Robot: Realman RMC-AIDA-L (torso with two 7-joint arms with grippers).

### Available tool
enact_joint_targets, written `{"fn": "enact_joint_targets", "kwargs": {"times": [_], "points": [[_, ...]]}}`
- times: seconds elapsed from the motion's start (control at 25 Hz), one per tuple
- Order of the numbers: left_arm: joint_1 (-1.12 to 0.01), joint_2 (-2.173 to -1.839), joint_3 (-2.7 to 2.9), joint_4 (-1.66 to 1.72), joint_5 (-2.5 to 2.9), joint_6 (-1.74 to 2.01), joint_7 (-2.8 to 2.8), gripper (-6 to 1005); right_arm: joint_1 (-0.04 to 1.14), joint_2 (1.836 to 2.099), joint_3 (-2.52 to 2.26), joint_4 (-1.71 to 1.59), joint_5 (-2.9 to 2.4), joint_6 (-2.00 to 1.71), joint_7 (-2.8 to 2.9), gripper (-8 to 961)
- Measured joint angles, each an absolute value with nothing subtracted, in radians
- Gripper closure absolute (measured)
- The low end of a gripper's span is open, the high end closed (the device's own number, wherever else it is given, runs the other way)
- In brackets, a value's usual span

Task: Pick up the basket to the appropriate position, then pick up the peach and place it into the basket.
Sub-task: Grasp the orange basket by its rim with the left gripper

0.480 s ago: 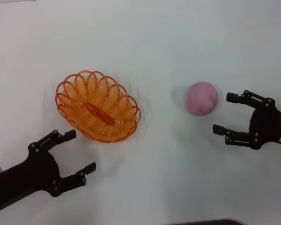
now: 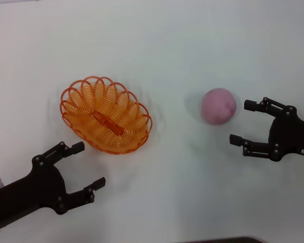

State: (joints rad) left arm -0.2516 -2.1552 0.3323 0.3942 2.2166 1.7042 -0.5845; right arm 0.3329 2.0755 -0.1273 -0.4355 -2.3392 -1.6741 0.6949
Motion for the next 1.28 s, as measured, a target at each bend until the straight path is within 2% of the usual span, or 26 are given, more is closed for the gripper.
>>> {"fn": "enact_joint_targets", "kwargs": {"times": [0.32,0.56,0.8,1.08,1.28], "points": [[-0.259,-2.146,0.268,0.395,2.199,1.727,-0.764,132,0.333,2.077,-0.127,-0.436,-2.339,-1.673,0.695,26],[-0.291,-2.096,0.242,0.411,2.193,1.770,-1.098,131,0.334,2.077,-0.127,-0.436,-2.338,-1.678,0.695,26],[-0.330,-2.070,0.239,0.467,2.192,1.745,-1.437,131,0.337,2.076,-0.127,-0.434,-2.338,-1.680,0.697,26],[-0.370,-2.016,0.277,0.492,2.202,1.714,-1.729,132,0.341,2.074,-0.129,-0.435,-2.338,-1.681,0.698,25],[-0.378,-2.008,0.381,0.587,2.204,1.705,-1.895,133,0.344,2.074,-0.129,-0.433,-2.338,-1.682,0.699,25]]}}
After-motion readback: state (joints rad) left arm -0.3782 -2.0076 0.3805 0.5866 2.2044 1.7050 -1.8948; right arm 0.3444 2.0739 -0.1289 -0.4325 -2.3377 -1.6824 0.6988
